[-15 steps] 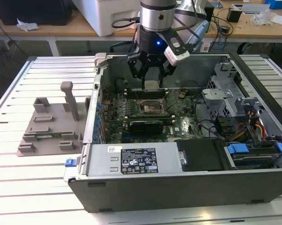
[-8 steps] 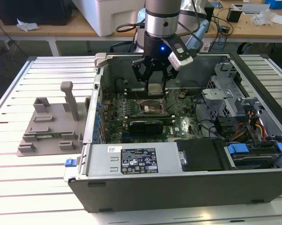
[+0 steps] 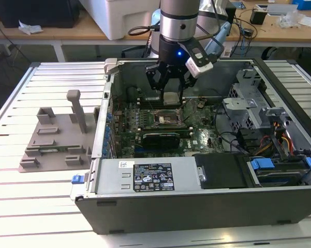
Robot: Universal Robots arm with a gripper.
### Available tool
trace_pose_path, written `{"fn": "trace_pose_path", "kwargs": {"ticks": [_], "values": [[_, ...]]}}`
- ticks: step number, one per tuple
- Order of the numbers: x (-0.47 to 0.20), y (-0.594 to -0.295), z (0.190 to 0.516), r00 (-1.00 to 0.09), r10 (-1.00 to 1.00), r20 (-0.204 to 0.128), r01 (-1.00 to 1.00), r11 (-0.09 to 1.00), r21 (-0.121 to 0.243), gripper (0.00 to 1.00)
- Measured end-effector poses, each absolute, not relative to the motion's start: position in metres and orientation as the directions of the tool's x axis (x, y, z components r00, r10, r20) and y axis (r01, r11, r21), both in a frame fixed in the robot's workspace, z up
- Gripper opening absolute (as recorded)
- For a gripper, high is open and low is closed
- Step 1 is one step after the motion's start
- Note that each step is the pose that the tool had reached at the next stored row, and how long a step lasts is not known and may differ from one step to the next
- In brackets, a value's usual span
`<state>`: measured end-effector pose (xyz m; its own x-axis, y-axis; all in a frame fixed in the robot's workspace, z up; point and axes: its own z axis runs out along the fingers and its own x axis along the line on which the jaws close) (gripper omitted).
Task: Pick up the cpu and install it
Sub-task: 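Place the cpu into insertion slot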
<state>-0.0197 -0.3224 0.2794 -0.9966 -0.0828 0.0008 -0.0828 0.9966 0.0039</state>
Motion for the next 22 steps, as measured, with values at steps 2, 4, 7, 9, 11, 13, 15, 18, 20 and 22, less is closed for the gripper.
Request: {"fn": "trace_pose_path", "kwargs": {"ticks": [2, 4, 7, 9, 11, 13, 15, 18, 20, 22], "values": [[-0.0197, -0.3224, 0.2795, -0.999, -0.049, 0.001, -0.049, 0.999, 0.002, 0.55], [-0.0197, -0.3224, 0.2794, -1.0, 0.022, 0.001, 0.022, 1.0, 0.002, 0.55], [-0.0197, -0.3224, 0.2794, -0.997, 0.081, 0.001, 0.081, 0.997, 0.002, 0.55], [-0.0197, -0.3224, 0.2794, -0.987, 0.16, 0.001, 0.16, 0.987, 0.002, 0.55], [-0.0197, -0.3224, 0.2793, -0.976, 0.217, 0.001, 0.217, 0.976, 0.002, 0.55], [-0.0197, -0.3224, 0.2793, -0.964, 0.265, 0.001, 0.265, 0.964, 0.002, 0.55], [-0.0196, -0.3224, 0.2793, -0.953, 0.304, 0.001, 0.304, 0.953, 0.001, 0.55], [-0.0195, -0.3224, 0.2793, -0.933, 0.361, 0.0, 0.361, 0.933, 0.0, 0.55], [-0.0195, -0.3224, 0.2793, -0.915, 0.404, 0.0, 0.404, 0.915, -0.001, 0.55], [-0.0194, -0.3224, 0.2793, -0.894, 0.449, 0.0, 0.449, 0.894, -0.002, 0.55]]}}
